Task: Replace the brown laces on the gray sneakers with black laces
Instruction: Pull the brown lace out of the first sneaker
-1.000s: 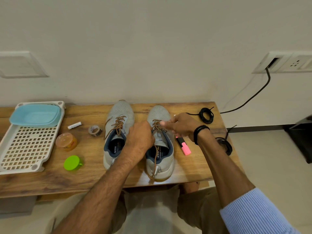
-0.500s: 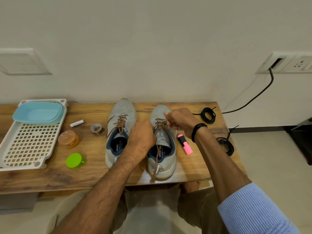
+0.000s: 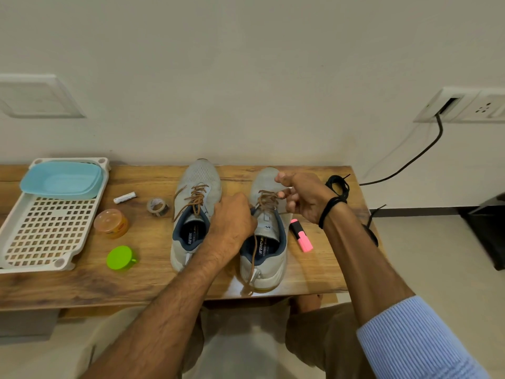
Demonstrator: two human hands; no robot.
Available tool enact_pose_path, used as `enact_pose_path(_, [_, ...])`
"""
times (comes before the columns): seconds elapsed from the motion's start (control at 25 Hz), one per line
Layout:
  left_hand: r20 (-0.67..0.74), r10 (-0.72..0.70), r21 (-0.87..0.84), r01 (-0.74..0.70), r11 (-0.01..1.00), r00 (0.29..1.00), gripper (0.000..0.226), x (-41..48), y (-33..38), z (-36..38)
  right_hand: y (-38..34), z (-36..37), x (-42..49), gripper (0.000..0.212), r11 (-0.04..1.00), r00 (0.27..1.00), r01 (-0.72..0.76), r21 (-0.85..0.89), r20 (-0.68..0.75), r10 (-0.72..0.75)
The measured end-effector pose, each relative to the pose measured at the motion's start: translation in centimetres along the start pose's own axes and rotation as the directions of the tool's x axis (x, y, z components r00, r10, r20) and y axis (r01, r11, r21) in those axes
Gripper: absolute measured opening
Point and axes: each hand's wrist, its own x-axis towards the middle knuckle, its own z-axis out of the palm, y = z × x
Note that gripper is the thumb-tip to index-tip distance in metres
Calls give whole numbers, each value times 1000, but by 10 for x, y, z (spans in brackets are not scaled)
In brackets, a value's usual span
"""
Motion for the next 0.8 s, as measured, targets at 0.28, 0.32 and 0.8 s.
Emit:
enact_pose_path(0.28, [3,2,1,-2,1000,1000,19,-5,2,-3,-4,-14,-3,19,1000,996,20,1,84,-20])
enact_pose_path(0.32, [-1,2,6,-2,1000,1000,19,-6,5,-3,-4,-13,-3,19,1000,996,22,-3,91,-22])
enact_pose_path(0.8, [-50,-18,108,23,994,999,15,-14,14,-17,-10,-22,-8,23,981,965,23,192,253,-72])
